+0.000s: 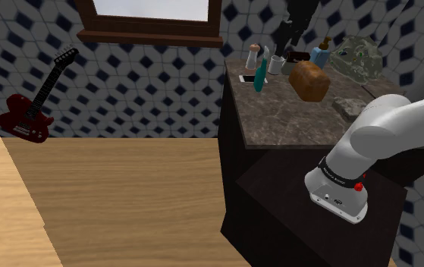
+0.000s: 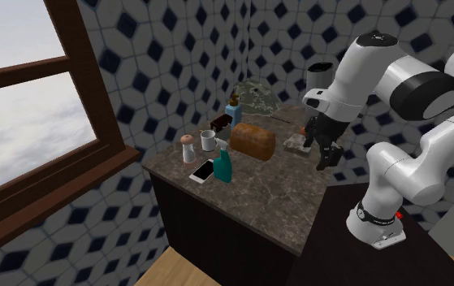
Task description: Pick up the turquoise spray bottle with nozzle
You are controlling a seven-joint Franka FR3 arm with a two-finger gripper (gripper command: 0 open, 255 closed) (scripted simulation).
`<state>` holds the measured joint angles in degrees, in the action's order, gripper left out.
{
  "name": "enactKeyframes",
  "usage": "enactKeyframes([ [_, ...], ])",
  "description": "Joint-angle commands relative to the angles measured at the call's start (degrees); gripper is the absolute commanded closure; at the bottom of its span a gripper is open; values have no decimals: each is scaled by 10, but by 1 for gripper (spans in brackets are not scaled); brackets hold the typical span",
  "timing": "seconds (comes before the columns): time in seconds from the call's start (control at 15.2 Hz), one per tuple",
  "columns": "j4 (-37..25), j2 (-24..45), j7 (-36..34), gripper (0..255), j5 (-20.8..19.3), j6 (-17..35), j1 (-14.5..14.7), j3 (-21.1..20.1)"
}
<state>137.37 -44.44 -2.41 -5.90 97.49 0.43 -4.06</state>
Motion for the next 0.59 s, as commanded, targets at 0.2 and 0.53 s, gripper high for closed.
enactKeyframes([
  [0.2,-9,47,4,0,-13,38,-19,21],
  [0.53,-37,131,9,0,-28,96,-47,55],
])
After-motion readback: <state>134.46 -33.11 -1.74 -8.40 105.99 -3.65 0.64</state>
